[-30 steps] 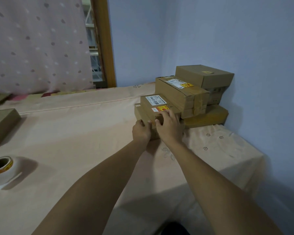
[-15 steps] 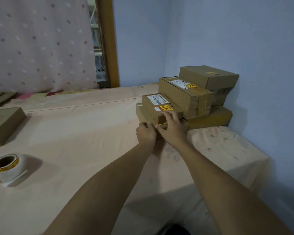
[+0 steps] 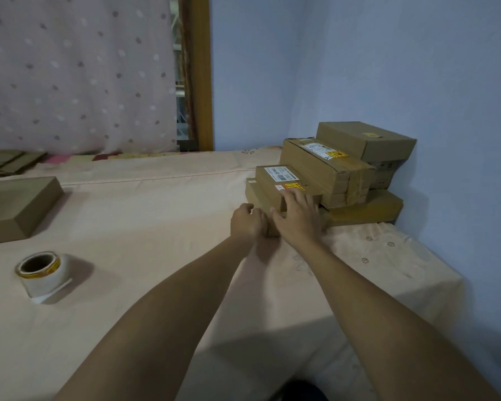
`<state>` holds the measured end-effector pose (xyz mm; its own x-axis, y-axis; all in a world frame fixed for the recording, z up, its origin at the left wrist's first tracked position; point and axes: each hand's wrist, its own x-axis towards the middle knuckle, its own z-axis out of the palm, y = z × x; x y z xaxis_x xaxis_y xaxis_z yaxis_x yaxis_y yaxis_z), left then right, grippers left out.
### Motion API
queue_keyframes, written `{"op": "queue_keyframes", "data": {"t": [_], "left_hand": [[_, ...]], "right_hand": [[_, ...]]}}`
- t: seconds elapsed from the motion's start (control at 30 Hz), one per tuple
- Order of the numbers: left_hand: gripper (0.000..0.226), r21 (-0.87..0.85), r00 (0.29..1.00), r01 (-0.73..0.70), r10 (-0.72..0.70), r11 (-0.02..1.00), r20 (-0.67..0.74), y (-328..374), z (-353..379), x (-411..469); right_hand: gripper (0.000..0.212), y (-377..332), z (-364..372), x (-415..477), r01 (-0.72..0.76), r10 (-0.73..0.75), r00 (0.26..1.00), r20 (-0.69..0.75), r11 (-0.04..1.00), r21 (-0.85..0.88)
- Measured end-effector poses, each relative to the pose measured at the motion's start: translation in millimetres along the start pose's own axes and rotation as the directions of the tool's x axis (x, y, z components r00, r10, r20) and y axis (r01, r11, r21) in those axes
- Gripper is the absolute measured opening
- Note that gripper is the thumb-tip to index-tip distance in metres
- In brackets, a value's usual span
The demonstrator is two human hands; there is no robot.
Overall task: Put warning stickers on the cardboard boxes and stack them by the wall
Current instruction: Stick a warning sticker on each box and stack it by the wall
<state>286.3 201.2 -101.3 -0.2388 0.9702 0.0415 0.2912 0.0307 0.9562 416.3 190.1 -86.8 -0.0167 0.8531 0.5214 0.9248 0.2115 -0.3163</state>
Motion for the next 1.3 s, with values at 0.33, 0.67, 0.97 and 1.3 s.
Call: {"op": "queue_keyframes", "data": {"t": [0.33,0.67,0.97,1.3], "left_hand": [[0.043,0.379,0.984,-0.102,0.148,0.92,-0.096,14,-173,-14],[0.039,0.762,0.952,0.105,0.158,0.639,-0.264,-34,-401,-44],[0.038,0.902,0.935,0.281,0.117,0.328,-0.334,-104,-528,-60],[0.046,0.853,0.917,0.333,0.072,0.401,-0.392,-155,-563,-19]], "right_hand": [[0.048,-126,1,4,0.091,-0.103,0.979,0.177,0.993,0.072],[0.059,-301,37,-10,0.32,-0.345,0.87,0.351,0.939,0.129],[0.064,-407,92,-15,0.537,-0.503,0.736,0.453,0.841,0.061],[0.054,-471,149,1,0.491,-0.466,0.711,0.527,0.865,0.103]]}}
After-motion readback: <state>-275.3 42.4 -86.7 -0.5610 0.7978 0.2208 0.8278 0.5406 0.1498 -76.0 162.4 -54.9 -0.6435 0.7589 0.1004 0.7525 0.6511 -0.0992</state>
